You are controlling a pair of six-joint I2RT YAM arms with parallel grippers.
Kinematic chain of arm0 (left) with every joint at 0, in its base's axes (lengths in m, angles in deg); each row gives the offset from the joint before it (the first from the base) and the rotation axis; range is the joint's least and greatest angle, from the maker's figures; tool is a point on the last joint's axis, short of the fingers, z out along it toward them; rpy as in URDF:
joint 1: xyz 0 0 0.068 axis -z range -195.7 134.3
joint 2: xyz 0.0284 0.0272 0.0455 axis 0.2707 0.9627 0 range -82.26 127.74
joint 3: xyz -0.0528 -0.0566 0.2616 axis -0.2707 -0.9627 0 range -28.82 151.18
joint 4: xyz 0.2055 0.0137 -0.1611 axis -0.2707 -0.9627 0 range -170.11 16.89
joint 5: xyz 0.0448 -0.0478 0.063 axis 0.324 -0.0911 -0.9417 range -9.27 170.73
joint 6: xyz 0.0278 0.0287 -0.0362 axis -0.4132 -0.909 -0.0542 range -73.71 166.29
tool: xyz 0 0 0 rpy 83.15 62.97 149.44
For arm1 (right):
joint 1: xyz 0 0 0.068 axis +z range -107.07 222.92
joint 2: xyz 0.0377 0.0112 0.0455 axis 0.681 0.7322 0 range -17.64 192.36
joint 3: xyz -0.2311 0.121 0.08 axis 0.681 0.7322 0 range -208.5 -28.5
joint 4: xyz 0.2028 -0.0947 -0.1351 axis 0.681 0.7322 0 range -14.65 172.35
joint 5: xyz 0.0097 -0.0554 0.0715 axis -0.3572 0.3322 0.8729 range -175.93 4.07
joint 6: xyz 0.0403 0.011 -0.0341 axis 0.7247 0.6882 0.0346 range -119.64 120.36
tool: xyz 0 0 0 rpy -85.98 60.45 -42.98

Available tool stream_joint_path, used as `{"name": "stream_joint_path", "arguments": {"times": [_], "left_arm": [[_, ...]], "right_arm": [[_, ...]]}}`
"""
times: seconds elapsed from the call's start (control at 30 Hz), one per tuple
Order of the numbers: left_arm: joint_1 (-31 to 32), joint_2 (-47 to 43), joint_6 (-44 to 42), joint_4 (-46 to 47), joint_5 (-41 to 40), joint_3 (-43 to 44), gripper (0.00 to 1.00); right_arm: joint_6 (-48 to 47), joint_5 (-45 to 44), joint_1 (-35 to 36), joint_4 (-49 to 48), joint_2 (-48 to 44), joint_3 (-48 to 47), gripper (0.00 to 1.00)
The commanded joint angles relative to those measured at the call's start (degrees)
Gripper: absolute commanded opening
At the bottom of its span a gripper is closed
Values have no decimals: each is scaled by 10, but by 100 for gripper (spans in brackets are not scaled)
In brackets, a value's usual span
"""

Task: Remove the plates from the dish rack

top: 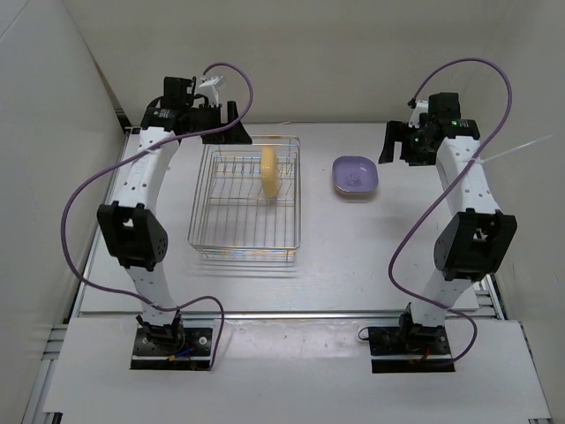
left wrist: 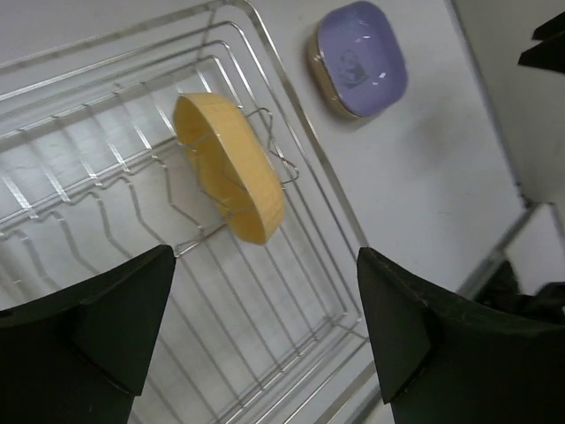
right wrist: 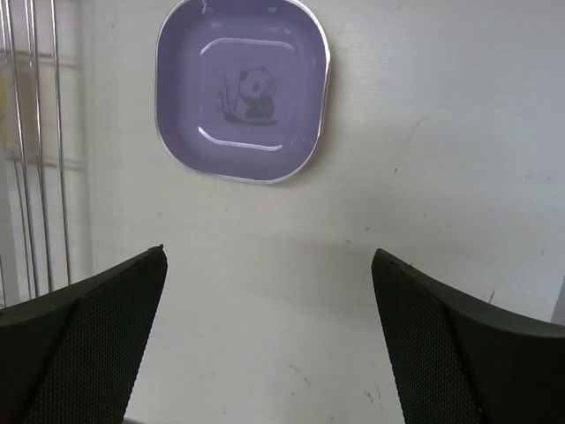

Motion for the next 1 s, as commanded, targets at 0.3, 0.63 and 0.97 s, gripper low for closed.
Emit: {"name": "stream_joint_path", "arguments": {"times": [0.3, 0.63, 0.97], "left_arm": [[-10, 152, 156, 123, 245, -15, 89], [-10, 178, 185, 147, 263, -21, 75], [14, 200, 191, 152, 245, -27, 74]], "right_arm": [[-44, 45, -2, 26, -77, 99, 100], [-39, 55, -2, 26, -71, 93, 99], [-39, 61, -2, 26, -71, 93, 97]]}}
